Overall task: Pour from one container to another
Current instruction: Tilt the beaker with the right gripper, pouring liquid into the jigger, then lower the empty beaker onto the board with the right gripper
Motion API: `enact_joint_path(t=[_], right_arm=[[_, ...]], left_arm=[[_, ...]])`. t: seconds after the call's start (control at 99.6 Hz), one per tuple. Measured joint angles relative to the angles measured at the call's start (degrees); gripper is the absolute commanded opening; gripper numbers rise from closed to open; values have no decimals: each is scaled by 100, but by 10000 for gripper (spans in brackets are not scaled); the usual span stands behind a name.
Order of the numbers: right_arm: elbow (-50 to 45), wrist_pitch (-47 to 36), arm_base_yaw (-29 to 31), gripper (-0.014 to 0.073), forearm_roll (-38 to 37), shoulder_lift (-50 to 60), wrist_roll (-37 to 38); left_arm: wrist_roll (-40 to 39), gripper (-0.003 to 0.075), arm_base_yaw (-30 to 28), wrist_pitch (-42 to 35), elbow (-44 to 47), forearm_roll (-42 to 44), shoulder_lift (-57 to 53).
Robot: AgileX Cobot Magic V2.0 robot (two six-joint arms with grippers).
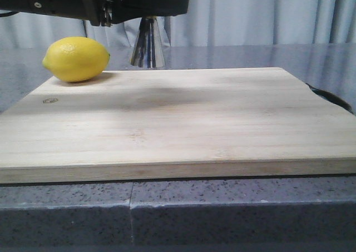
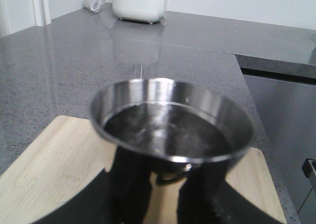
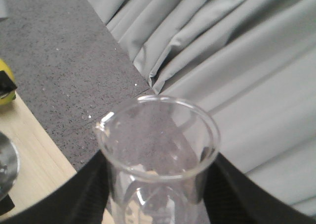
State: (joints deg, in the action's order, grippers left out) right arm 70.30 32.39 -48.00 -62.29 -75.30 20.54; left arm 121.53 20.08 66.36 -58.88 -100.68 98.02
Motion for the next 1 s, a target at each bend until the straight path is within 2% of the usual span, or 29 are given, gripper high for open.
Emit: enact_joint_path(t=[0.211,0.372,0.492,0.653,0.783,1.004], right_arm=[[-507,-193,799,311,206,576,890],[-1158,-785,1613,311,303,991,1437],[-1689,-1574,2342,311,316,1177,2038],[-2453,-3173,3302,311,305,1205,2703],[-2922,-4517,3901,311,230,1076,2819],[-3004,-5614,4235,311,2,390,2572]], left_arm=[[0,220,0,0,0,0,0],[0,220,0,0,0,0,0],[0,220,0,0,0,0,0],[0,220,0,0,0,0,0],[0,220,0,0,0,0,0],[0,220,0,0,0,0,0]])
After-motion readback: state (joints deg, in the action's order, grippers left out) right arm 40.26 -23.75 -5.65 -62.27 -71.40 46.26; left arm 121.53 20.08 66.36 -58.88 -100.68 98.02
